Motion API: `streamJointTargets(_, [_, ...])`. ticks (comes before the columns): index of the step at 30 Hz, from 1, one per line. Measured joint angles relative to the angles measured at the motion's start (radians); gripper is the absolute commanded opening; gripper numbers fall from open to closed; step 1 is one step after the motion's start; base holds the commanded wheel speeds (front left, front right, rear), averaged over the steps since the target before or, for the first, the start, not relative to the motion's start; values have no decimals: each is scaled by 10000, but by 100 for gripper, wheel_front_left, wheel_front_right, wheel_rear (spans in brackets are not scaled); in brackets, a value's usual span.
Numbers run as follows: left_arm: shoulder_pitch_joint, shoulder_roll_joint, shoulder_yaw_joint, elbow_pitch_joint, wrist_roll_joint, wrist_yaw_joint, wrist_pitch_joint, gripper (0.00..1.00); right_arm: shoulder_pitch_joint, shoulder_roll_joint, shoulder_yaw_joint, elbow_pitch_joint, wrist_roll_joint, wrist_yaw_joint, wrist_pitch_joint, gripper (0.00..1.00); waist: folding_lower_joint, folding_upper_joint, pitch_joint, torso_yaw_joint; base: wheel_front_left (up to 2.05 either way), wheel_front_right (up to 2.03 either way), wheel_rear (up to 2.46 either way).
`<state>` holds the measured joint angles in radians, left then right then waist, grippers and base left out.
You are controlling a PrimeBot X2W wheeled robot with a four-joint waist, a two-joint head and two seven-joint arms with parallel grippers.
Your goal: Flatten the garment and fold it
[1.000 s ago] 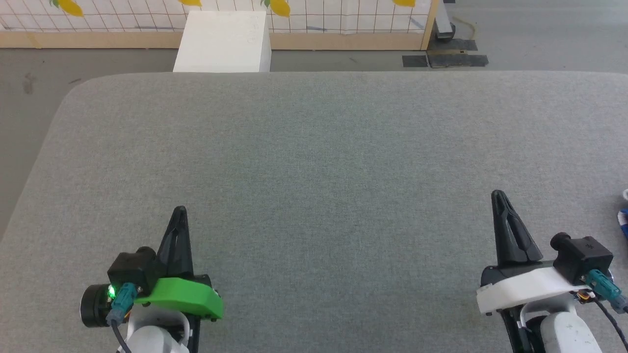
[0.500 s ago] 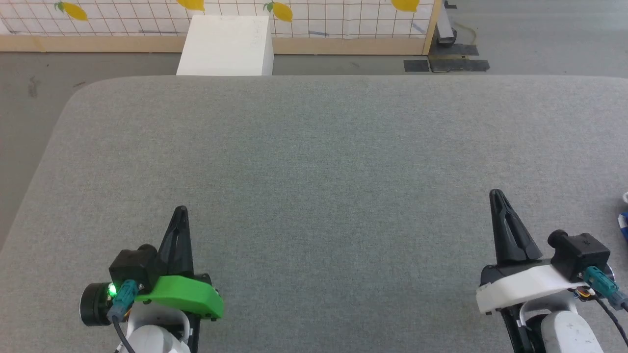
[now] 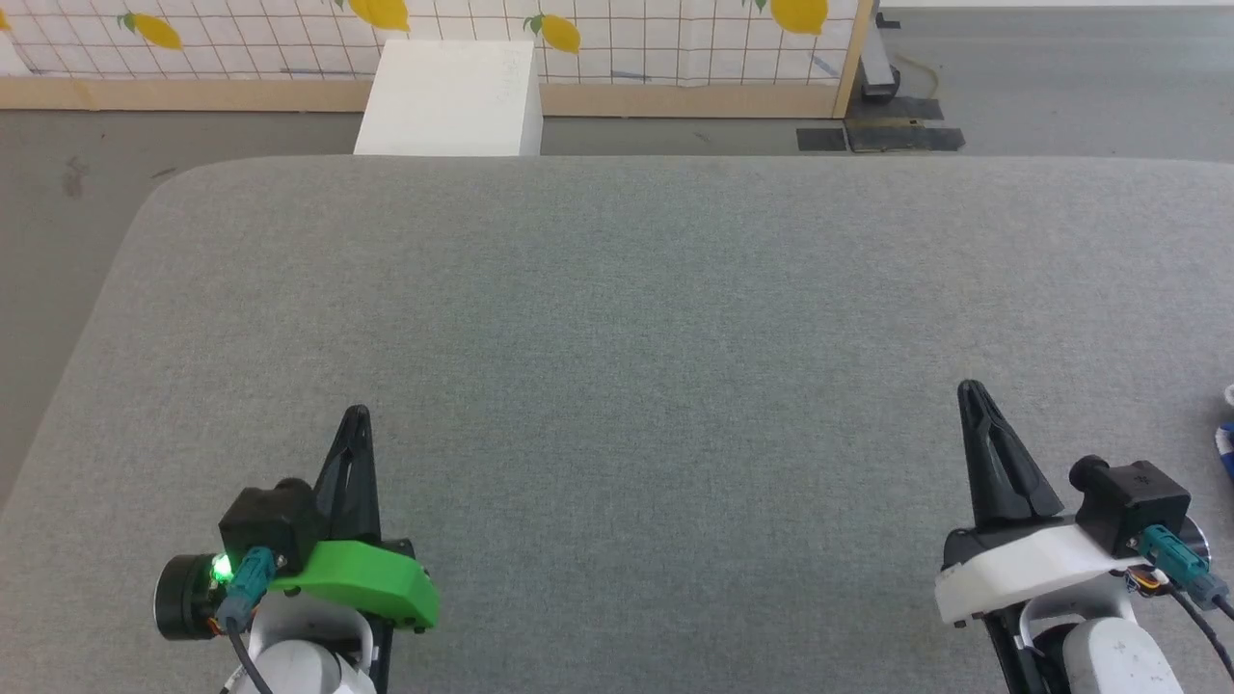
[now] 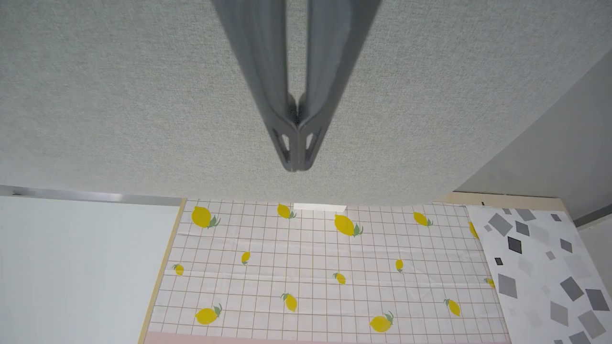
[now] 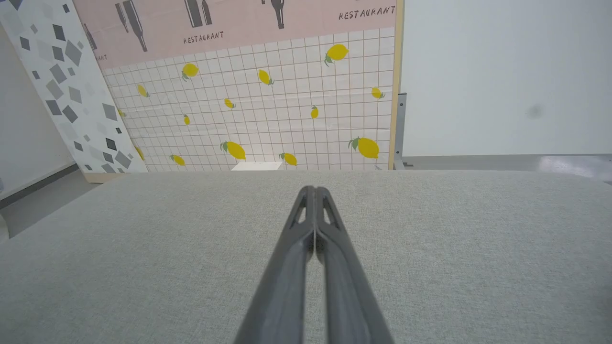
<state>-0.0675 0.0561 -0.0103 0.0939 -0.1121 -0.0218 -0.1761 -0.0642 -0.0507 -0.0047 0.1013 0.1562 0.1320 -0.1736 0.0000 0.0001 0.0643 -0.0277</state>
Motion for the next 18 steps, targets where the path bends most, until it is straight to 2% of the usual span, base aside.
streamJointTargets(18, [117,-2,8,-167,230,25,416,0,61,0,6,-201,-326,0,349,0,0,0,-138,60,0,0,0])
